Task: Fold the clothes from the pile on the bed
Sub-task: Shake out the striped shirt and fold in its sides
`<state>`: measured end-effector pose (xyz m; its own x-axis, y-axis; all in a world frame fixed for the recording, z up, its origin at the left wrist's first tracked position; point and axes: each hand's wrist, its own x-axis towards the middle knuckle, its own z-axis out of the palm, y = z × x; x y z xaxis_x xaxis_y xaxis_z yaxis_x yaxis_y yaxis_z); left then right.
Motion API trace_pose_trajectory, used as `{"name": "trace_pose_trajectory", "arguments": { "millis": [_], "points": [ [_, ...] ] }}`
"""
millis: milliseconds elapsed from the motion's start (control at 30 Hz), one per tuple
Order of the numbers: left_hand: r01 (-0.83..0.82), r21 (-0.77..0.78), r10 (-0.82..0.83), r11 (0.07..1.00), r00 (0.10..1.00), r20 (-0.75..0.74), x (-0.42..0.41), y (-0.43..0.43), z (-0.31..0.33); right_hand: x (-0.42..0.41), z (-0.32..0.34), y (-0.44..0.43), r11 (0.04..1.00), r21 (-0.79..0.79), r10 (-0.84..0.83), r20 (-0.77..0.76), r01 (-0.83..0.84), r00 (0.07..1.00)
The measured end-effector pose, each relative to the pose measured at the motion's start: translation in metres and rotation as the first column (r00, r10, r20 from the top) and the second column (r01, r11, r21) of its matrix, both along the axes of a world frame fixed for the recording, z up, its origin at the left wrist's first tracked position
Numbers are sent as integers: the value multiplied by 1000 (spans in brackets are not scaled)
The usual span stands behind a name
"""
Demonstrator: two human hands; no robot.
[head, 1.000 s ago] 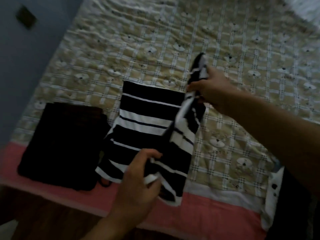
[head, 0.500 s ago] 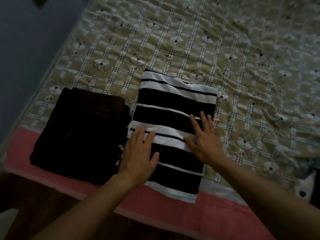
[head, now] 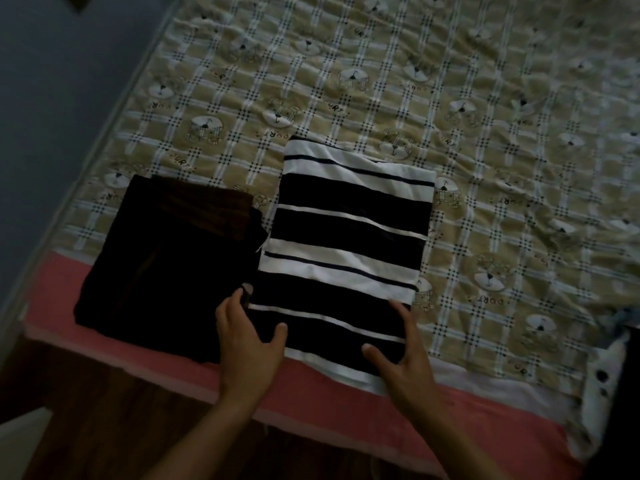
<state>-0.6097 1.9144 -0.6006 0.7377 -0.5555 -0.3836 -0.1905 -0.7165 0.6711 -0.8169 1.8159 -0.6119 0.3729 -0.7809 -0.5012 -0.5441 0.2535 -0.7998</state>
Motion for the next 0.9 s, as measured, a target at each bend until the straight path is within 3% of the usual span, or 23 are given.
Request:
{"name": "trace_pose_trajectory", "arguments": {
  "millis": [133,333,500,633,700,767,833,900],
  "points": [
    [-85,43,94,995,939,-332,14,-20,3,3,0,-1,997,83,-1,15,-1,1000],
    [-192,-23,164,981,889,-428,25,-45,-9,2,4,-7,988,150,-30,46,23,998],
    [-121,-54,101,991,955,-279,17,-14,5,-7,16,7,985,159,-78,73,65,994],
    [-83,61,94,995,972,-213,6,28,11,-21,16,46,989,144,-28,3,27,1000],
    [-102,182,112,978,993,-47,5,38,16,-22,20,53,999,35,-23,-134,28,991],
    [-90,228,29,969,966,257,9,32,24,-18,26,41,984,-177,-47,-252,2,967],
    [102,98,-134,990,897,422,7,11,30,-4,32,19,936,-340,-15,-297,-91,955],
    [420,17,-384,908,814,436,-3,-20,24,17,26,-2,883,-409,79,-352,-229,933]
  ]
}}
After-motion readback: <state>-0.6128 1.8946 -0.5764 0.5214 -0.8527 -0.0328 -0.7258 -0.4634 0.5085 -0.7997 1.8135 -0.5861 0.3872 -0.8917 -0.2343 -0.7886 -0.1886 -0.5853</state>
